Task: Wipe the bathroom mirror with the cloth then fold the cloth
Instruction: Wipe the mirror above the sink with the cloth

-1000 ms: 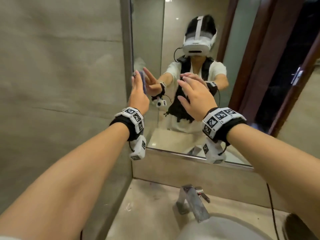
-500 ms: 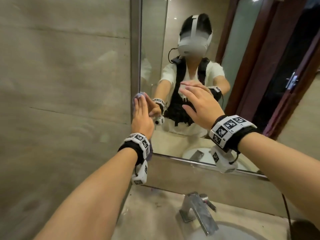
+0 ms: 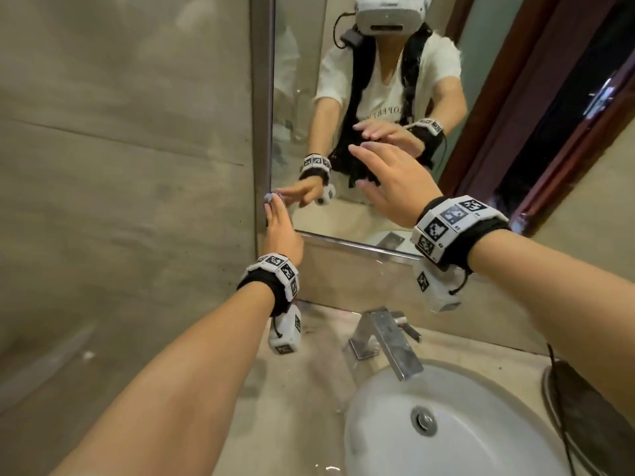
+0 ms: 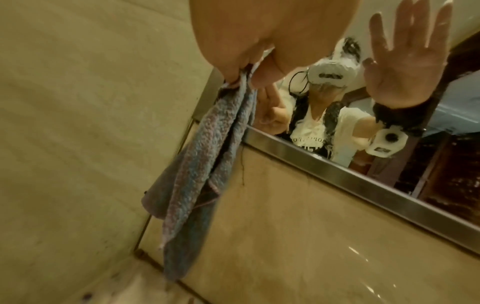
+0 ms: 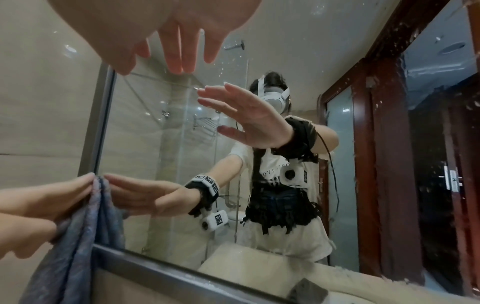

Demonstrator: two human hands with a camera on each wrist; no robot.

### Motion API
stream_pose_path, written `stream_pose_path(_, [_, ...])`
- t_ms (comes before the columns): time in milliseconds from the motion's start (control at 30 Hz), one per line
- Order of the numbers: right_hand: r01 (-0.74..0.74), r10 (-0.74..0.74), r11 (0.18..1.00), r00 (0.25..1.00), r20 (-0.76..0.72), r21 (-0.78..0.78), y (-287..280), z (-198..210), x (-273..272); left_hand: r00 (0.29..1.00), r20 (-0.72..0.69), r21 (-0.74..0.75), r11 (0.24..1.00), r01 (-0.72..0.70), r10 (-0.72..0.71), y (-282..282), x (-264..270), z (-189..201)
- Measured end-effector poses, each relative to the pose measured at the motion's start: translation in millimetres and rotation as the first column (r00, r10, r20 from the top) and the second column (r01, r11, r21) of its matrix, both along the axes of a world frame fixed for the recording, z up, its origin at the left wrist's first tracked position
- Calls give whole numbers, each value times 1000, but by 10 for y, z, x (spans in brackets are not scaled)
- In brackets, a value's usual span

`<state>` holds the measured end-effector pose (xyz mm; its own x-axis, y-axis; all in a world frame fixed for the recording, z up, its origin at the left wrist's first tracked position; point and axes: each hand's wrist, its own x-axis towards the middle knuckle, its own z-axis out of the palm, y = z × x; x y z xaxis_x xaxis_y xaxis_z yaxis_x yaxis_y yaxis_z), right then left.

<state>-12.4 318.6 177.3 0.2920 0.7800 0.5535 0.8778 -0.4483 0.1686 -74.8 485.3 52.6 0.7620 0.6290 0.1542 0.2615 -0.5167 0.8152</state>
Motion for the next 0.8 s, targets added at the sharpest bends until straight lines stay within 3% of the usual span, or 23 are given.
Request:
stream_pose_path(200, [38, -42, 998, 996, -79, -52, -80, -150, -84, 993, -115, -139, 989, -53, 37, -96, 0, -221])
stream_pose_path(500, [125, -138, 987, 980, -141, -97, -545, -425, -116, 991, -70, -187, 974, -127, 116, -215, 106, -257])
stream_pose_path(800, [164, -171, 985, 974, -149, -59, -1193, -342, -27, 979, -137, -234, 965, 119, -154, -1355, 343, -166])
